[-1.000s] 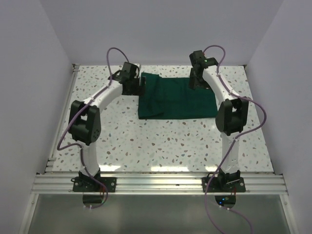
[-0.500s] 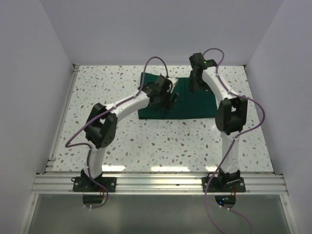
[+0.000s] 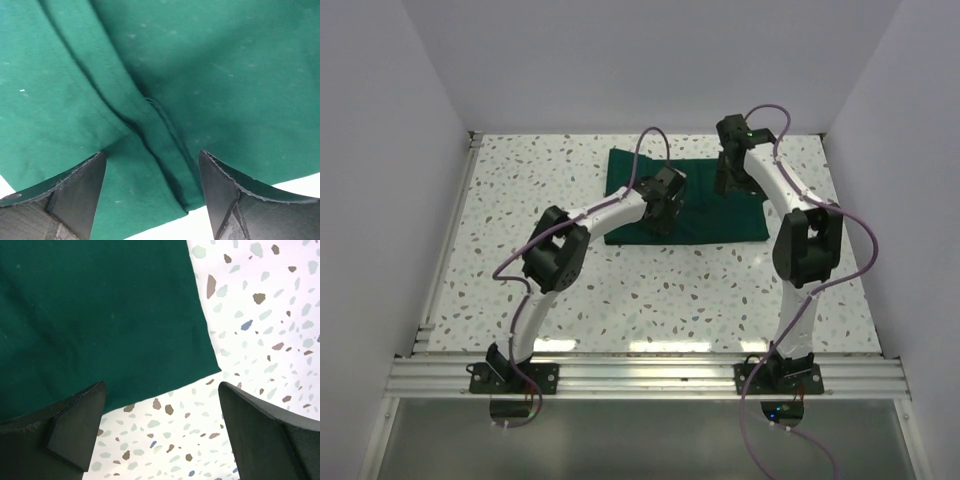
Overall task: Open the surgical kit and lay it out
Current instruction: Open the surgical kit at the center of the board.
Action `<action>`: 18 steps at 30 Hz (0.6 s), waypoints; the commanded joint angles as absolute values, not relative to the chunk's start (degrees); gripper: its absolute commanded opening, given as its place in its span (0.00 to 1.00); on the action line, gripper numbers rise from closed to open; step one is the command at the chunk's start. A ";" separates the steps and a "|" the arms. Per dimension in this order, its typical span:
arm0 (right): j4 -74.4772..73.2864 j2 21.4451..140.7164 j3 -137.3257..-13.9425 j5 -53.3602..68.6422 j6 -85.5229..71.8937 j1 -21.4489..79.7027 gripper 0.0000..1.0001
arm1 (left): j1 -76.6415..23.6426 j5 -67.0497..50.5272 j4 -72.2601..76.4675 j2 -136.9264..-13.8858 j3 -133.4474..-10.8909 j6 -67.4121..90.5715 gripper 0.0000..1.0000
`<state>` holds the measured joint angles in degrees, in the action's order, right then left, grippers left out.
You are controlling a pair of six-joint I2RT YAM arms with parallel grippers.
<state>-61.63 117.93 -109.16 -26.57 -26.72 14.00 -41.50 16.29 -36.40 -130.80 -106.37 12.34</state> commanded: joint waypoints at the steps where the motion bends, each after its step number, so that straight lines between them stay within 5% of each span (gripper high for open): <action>1: -60.20 113.29 -107.58 -28.83 -25.84 13.27 0.99 | -41.40 20.13 -40.60 -133.06 -108.28 13.71 0.76; 9: -60.12 113.47 -106.87 -28.65 -25.93 13.01 0.99 | -41.48 22.15 -41.57 -129.91 -102.40 15.47 0.51; 12: -60.12 113.91 -106.88 -28.39 -26.10 13.01 0.99 | -41.57 22.94 -40.61 -128.32 -99.50 15.64 0.24; 18: -60.21 114.52 -106.96 -28.12 -26.19 13.01 0.99 | -41.57 23.91 -41.48 -129.55 -100.63 15.73 0.00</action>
<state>-61.21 115.85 -106.78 -27.46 -26.30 13.10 -42.00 22.61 -36.93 -129.03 -101.03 15.44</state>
